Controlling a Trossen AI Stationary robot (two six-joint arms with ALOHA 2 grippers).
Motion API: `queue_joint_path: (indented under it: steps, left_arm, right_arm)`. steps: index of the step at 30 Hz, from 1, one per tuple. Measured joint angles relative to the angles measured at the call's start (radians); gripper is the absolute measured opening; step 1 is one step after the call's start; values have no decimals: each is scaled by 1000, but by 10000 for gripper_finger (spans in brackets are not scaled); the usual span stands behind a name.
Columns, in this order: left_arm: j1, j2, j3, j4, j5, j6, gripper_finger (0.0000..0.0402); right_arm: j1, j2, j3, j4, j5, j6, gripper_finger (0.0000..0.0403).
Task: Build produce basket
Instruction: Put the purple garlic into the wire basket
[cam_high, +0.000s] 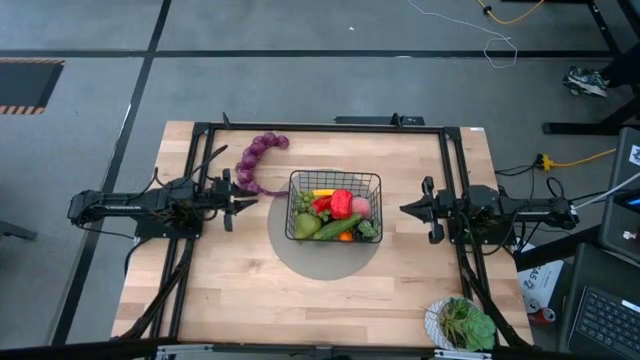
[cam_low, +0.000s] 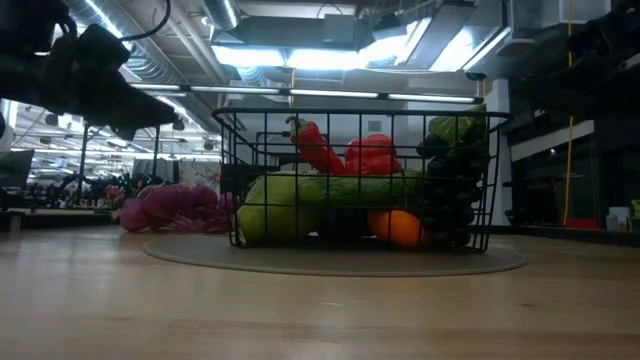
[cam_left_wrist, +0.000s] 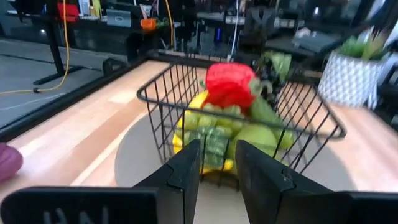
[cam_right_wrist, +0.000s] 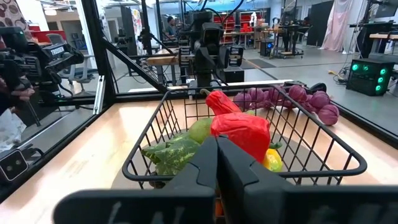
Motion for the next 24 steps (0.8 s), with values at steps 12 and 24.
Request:
queue_joint_path:
  steps: [12,24]
  left_arm:
    - [0,0,0,263,-67,-80,96]
    - [0,0,0,354,-158,-100,96]
  right_arm:
    - [0,0,0,0,0,0,3]
    - [0,0,0,0,1,0,3]
